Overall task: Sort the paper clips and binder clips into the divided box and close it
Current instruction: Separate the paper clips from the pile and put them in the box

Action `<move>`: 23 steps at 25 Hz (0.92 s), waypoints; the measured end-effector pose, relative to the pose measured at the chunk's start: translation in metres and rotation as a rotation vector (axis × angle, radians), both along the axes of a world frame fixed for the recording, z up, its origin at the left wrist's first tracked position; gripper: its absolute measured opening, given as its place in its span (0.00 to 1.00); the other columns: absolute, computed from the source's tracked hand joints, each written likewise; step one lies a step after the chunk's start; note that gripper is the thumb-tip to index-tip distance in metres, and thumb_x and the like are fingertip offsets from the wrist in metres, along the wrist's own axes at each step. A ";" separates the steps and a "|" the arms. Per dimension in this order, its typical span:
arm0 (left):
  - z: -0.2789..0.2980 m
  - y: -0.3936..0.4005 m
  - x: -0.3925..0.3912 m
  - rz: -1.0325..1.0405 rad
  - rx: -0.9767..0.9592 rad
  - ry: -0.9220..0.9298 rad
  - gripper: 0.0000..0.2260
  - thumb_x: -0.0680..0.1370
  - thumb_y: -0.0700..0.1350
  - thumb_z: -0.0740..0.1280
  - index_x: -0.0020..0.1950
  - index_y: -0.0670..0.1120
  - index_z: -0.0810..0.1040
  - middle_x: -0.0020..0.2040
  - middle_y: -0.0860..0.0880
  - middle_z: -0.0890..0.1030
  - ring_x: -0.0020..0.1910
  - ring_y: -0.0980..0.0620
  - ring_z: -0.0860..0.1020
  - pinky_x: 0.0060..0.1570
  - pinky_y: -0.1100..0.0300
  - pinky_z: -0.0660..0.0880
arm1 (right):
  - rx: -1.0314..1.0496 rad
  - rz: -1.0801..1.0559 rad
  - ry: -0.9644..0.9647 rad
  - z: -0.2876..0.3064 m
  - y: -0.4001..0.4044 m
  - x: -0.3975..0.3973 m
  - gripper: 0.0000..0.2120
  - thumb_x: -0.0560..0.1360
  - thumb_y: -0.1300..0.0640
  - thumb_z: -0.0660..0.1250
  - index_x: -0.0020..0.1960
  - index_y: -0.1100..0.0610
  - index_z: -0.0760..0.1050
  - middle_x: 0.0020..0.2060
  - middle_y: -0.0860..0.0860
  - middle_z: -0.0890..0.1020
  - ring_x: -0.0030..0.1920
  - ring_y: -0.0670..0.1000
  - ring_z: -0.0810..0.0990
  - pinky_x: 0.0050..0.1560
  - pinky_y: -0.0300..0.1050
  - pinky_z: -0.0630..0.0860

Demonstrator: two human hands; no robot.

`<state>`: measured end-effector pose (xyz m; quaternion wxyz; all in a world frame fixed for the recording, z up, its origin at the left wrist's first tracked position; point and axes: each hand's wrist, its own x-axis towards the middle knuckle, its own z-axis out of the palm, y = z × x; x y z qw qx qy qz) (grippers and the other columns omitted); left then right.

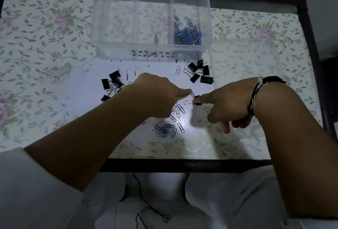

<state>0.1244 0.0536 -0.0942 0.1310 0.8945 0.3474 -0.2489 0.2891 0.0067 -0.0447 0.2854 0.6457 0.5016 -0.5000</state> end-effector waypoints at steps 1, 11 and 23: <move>0.003 -0.002 -0.001 0.005 0.018 0.031 0.33 0.79 0.49 0.59 0.77 0.70 0.46 0.36 0.53 0.68 0.33 0.54 0.70 0.31 0.60 0.62 | 0.008 -0.005 -0.004 0.000 0.000 0.001 0.33 0.78 0.58 0.60 0.78 0.37 0.53 0.41 0.58 0.88 0.32 0.54 0.77 0.39 0.43 0.80; 0.017 -0.003 -0.016 0.015 0.088 0.030 0.29 0.79 0.54 0.62 0.78 0.55 0.57 0.57 0.46 0.79 0.50 0.46 0.79 0.40 0.56 0.72 | 0.565 0.243 -0.079 -0.002 0.014 -0.007 0.16 0.77 0.57 0.60 0.63 0.55 0.73 0.48 0.54 0.82 0.47 0.58 0.82 0.49 0.51 0.81; -0.001 -0.015 -0.067 0.270 0.115 -0.196 0.15 0.74 0.44 0.70 0.57 0.39 0.72 0.52 0.40 0.72 0.48 0.39 0.76 0.41 0.51 0.72 | 0.754 0.403 0.097 -0.033 -0.007 -0.053 0.19 0.72 0.66 0.61 0.62 0.61 0.72 0.58 0.58 0.75 0.58 0.60 0.76 0.52 0.52 0.74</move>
